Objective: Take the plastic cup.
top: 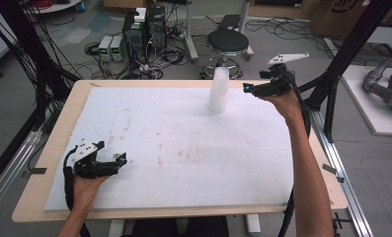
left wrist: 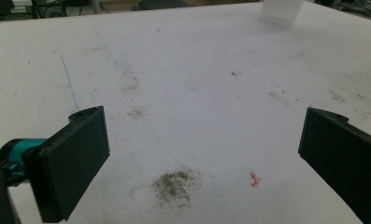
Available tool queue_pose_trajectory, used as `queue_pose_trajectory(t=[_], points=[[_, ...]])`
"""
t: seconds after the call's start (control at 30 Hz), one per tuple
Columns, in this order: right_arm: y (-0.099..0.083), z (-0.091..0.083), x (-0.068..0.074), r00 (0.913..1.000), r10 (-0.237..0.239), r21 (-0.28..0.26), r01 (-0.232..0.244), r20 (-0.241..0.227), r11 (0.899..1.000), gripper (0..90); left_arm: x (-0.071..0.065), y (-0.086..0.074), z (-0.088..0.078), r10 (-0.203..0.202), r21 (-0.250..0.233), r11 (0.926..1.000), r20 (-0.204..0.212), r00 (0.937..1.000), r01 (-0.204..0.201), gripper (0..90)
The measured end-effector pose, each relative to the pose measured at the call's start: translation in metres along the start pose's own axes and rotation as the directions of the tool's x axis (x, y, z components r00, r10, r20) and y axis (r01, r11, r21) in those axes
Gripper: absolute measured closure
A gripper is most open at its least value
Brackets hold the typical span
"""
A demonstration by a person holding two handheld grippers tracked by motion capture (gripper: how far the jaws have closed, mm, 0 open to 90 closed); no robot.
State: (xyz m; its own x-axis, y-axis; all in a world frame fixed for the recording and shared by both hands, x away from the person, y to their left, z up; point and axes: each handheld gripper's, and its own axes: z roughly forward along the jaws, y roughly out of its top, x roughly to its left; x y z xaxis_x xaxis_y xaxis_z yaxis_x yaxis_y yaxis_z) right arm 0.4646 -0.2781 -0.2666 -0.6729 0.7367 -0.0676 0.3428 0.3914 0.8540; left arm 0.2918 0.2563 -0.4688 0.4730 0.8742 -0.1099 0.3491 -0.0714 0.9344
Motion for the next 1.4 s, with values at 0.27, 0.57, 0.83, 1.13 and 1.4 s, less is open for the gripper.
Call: queue_pose_trajectory(t=[0.27,0.57,0.83,1.13,1.4], points=[[0.021,0.020,-0.013,0.9994,-0.010,0.031,0.011,-0.034,0.999,13.6,-0.001,0.000,0.000,0.006,0.004,1.0000,0.000,1.0000,-0.006,1.9],[0.042,0.047,-0.017,0.9972,-0.034,0.046,0.037,-0.067,0.998,13.6,0.000,0.000,0.001,0.006,0.008,1.0000,0.002,1.0000,-0.006,1.9],[0.049,0.074,-0.010,0.9983,-0.027,0.066,0.030,-0.052,0.997,13.6,0.000,0.000,0.001,0.005,0.002,1.0000,0.001,1.0000,-0.005,1.9],[0.042,0.098,-0.007,0.9994,0.006,0.091,-0.003,-0.033,0.996,13.7,0.000,0.000,0.000,0.005,0.006,1.0000,0.003,1.0000,-0.005,1.9],[0.038,0.115,-0.006,0.9994,0.019,0.117,-0.016,-0.027,0.993,13.8,0.000,0.000,0.001,-0.004,0.013,0.9999,0.008,1.0000,0.004,1.9]])
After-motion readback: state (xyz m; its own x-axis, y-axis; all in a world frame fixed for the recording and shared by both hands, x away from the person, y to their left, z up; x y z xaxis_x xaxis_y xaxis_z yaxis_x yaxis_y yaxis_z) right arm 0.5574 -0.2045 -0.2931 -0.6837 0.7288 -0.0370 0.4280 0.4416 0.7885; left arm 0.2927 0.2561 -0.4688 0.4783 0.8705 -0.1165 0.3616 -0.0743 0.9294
